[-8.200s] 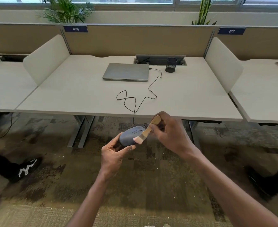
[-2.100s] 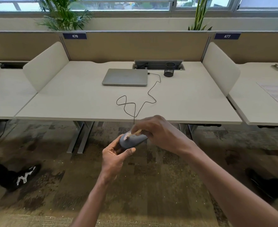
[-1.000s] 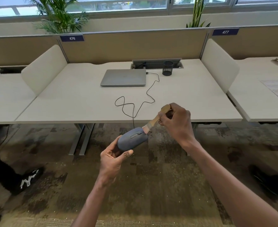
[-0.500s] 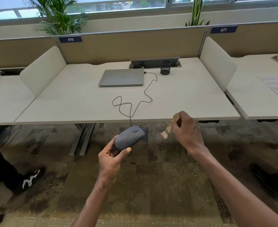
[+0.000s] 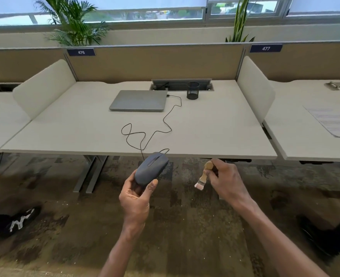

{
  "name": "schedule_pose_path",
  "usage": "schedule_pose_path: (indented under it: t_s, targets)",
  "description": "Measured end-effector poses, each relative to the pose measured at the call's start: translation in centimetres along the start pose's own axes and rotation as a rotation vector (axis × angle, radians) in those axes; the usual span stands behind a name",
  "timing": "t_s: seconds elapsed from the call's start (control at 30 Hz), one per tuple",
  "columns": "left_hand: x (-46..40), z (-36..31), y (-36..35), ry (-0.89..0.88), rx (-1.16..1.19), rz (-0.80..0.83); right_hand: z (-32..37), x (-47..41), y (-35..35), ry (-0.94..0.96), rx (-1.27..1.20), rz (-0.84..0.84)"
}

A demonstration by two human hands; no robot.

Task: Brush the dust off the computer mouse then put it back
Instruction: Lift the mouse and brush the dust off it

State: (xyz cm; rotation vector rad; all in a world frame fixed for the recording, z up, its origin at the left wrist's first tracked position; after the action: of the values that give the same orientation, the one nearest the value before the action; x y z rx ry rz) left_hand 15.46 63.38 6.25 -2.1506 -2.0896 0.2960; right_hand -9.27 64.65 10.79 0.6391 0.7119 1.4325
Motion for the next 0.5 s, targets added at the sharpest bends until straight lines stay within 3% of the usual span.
schedule_pose_path:
  t_s: [0.5]
  targets:
    - [-7.4, 0.0, -8.4, -0.1, 0.003, -0.181, -2.6, -6.6, 4.4, 0.024, -0.082, -0.005]
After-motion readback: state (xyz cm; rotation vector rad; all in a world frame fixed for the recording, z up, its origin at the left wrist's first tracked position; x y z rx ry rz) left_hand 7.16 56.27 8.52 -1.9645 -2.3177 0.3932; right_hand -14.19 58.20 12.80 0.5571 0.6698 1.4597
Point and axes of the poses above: each hand's wrist, its own x-axis away from the middle knuckle, its own y-axis out of the back of the hand, z = x × y, the point moved 1 cm from there along -x, towards the middle knuckle, and after that the axes turned 13 degrees about z, right-handed, at the moved point
